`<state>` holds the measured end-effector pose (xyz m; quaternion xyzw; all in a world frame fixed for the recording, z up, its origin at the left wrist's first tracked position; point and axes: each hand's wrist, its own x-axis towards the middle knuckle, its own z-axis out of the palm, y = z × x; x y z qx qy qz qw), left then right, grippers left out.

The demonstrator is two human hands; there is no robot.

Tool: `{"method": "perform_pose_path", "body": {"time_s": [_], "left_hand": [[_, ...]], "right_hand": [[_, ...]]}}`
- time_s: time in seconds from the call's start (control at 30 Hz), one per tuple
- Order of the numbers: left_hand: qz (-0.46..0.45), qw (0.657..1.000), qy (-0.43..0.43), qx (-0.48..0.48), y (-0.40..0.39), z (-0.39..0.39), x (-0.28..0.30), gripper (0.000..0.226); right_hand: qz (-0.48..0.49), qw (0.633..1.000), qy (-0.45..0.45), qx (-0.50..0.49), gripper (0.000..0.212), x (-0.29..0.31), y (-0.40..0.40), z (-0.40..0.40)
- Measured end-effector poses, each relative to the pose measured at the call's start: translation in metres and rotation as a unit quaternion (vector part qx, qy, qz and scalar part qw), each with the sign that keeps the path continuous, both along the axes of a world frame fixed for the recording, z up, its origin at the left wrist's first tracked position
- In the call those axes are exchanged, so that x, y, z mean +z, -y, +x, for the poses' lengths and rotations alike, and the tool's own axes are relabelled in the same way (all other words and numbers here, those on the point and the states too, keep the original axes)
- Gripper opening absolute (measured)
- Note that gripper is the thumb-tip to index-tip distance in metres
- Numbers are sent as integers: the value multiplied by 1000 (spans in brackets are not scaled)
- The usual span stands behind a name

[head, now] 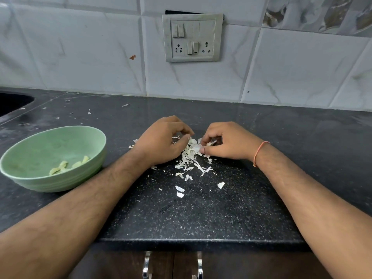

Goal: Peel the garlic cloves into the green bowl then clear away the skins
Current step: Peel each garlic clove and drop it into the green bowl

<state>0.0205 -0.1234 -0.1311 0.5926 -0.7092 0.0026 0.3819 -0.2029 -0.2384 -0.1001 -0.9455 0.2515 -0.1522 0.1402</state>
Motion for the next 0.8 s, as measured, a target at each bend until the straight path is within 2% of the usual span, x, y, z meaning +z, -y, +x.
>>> {"method": "perform_pose_path", "body": {"time_s": [0.17,0.3,0.5,0.57,0.8], "left_hand": [[-10,1000,16,-21,2,-1,-1,14],[0,999,30,-36,2,-3,0,17],[-1,998,35,-46,4,-3,1,11],[-2,999,33,-41,4,-1,1,12],[-37,999,-15,-23,-1,-5,8,15]], "right_hand": [[-17,999,-35,-32,16,0,2,5],[-25,996,-75,-30,10,2,-1,4],[-21,994,-107,-19,16,2,-4,-1],[-12,996,-84,-19,15,3,-4,-3],[34,996,87,-1,7,8,-14,1]]}}
